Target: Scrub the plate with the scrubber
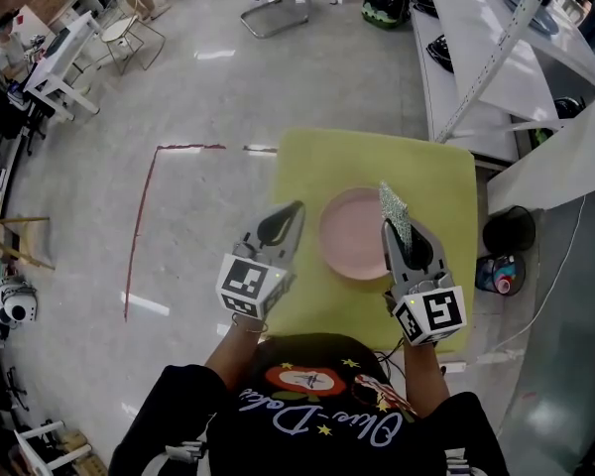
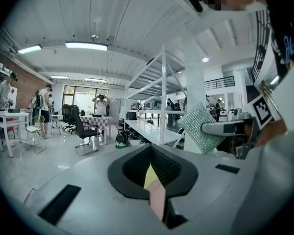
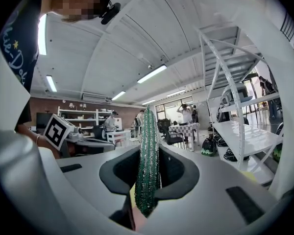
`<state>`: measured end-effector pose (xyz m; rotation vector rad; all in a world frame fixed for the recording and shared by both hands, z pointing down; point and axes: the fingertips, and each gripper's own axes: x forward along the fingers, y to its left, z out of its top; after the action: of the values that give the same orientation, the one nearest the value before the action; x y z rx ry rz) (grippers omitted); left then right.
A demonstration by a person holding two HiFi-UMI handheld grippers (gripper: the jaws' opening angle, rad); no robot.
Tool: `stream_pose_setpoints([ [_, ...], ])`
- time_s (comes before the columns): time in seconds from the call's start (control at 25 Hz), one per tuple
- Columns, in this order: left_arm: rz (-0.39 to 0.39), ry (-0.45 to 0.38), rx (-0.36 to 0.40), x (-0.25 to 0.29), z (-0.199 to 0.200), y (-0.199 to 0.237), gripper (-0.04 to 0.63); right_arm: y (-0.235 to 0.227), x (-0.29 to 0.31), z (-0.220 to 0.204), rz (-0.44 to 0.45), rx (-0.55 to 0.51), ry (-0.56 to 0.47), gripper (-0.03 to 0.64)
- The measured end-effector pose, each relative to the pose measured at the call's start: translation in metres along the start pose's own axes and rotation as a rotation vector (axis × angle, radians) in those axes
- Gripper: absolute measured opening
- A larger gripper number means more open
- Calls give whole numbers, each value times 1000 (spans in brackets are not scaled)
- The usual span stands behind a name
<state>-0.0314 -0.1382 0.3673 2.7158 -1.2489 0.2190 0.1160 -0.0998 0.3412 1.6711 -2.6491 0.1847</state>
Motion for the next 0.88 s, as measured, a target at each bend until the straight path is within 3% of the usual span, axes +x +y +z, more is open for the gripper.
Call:
stream_pose_setpoints([
  [0.28,-2,-70,-38,-2,21,-4,2,3,0,12,15,-14,-15,60],
  [0.88,5,-77,-42,-8,25,-2,2,14,7,16,58,-37,-4,60],
])
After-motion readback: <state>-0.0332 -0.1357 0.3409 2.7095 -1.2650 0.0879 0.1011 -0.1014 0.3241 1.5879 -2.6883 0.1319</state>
